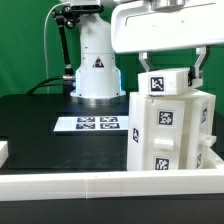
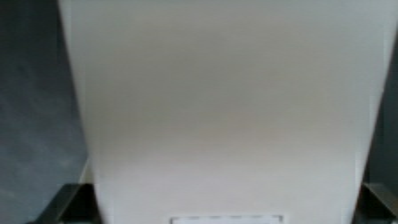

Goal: Assemble cabinet

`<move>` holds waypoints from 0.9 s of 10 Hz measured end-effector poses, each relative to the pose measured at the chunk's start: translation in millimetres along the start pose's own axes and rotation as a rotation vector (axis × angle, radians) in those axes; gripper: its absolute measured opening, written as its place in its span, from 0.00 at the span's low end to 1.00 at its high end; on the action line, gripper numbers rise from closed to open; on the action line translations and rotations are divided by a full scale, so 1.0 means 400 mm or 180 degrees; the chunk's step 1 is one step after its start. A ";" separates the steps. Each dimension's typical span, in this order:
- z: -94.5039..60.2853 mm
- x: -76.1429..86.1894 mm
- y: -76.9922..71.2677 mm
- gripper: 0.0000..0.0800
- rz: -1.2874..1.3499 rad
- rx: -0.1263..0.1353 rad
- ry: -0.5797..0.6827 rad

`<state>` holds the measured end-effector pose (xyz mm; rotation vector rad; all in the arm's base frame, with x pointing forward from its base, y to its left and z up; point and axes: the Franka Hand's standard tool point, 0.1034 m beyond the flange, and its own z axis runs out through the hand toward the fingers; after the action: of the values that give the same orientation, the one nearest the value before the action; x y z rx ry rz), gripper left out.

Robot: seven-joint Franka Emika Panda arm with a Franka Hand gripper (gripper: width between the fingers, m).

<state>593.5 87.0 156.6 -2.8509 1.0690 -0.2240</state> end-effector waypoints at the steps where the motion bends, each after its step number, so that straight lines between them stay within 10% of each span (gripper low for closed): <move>1: 0.003 0.000 0.000 0.70 0.0833 0.0024 0.0001; 9: 0.015 0.006 -0.011 0.70 0.4040 0.0190 -0.0360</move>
Offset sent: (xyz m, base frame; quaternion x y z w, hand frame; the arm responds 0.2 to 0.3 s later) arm -0.0099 -0.0086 -0.0253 -0.0272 0.0080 0.2506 0.9677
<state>599.0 89.0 151.4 -1.5890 2.4187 0.0202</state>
